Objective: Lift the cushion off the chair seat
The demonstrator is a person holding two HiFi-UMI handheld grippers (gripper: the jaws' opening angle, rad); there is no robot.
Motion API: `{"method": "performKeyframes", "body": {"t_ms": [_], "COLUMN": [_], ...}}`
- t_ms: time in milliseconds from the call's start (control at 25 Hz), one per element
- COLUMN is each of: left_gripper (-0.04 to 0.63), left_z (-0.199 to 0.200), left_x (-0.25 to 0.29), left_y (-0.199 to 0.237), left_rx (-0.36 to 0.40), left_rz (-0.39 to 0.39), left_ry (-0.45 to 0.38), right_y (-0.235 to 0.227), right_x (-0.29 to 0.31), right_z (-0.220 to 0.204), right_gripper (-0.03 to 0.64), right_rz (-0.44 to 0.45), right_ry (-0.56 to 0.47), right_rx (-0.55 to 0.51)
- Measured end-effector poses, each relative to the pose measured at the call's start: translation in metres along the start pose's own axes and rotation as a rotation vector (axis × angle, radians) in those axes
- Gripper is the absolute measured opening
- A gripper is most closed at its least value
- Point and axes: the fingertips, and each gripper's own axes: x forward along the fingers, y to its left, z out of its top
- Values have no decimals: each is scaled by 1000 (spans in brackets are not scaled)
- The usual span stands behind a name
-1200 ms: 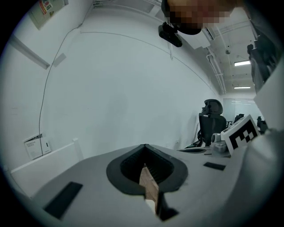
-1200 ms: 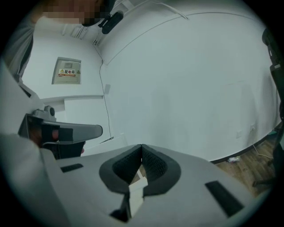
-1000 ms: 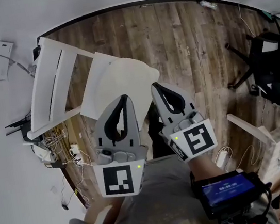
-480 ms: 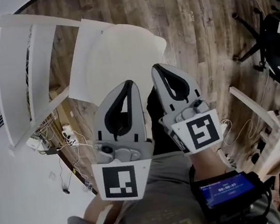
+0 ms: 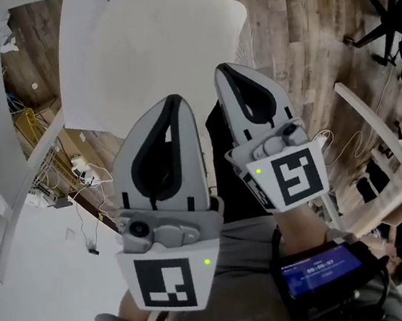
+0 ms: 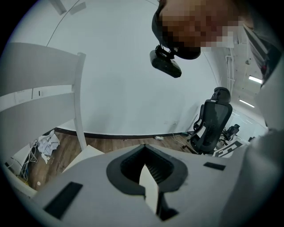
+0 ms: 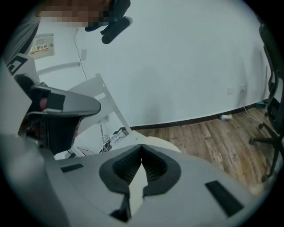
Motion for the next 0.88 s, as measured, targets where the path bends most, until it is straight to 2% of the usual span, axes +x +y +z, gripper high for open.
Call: {"method": "performKeyframes", "body": {"t_ms": [200, 400, 600, 760, 880], "left_gripper": [6, 6, 6, 6, 6], "left_z": [-32, -46, -60, -63, -64], "left_x": [1, 7, 14, 17, 19], "left_y": [11, 17, 29, 28, 23], "left_rx": [-27, -45, -49, -38, -37], "left_rz": [19, 21, 30, 27, 14], "left_ry": [63, 93, 118, 132, 139], "right_y": [-6, -14, -19, -38, -50], "right_x": [24, 48, 71, 68, 59], "right_z": [-45, -82, -110, -134, -143], "right_gripper": [8, 8, 8, 8, 8], "right_rz": [-4, -12, -49, -106, -116], "right_ry": [70, 139, 221, 275, 278], "right_rx": [5, -17, -115, -54, -40]}}
